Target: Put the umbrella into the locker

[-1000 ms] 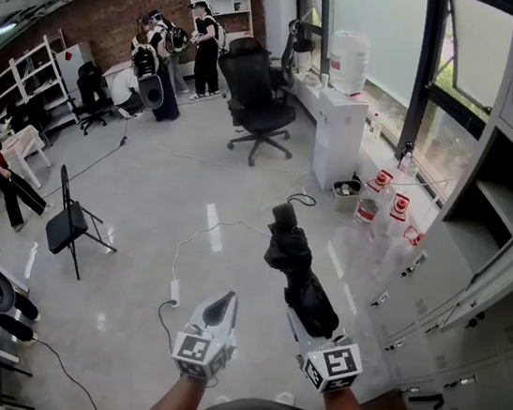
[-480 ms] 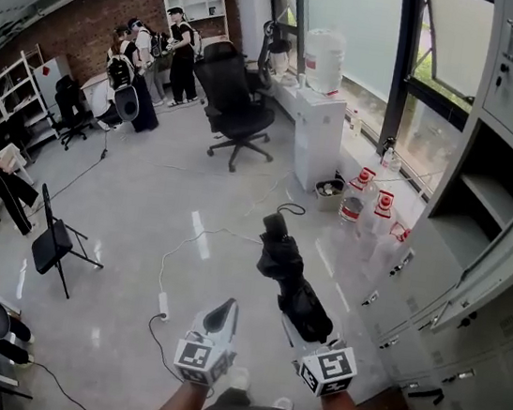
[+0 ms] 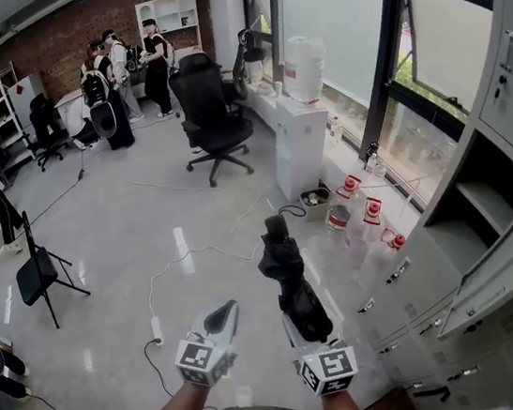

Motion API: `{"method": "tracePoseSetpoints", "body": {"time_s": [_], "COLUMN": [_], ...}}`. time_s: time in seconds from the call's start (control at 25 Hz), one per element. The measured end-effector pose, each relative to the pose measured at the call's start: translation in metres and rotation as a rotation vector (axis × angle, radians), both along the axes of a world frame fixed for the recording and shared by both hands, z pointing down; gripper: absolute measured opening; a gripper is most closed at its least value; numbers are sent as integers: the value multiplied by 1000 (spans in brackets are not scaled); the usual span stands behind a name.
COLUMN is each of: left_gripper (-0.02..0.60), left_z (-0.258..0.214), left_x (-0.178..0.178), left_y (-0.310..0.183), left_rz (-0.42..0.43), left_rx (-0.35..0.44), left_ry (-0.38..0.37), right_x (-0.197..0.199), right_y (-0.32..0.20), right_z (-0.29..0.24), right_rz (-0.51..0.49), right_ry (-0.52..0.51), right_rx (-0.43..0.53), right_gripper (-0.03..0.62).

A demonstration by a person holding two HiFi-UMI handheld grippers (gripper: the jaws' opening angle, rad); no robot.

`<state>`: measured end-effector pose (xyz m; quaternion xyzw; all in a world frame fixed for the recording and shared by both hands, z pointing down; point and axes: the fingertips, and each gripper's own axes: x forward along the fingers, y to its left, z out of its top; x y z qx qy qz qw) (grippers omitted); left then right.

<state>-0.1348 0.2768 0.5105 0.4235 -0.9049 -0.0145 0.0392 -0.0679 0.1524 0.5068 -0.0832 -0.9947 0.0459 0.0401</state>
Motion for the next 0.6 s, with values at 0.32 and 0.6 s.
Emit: {"method": "tracePoseSetpoints", "body": {"time_s": [0.32, 0.6], "left_gripper": [5, 5], "left_z": [8, 11], "left_x": [-47, -73], "left_y": [-7, -21], "left_rz": [112, 218], "left_rx": [13, 8], "left_ry": [-12, -32], "right_x": [-34, -47], "right_y": [-1, -9], "right_z": [0, -2], "right_rz": [91, 205], "right_ry": [-17, -12], "right_rx": [-9, -15], "right_gripper": [238, 239]}}
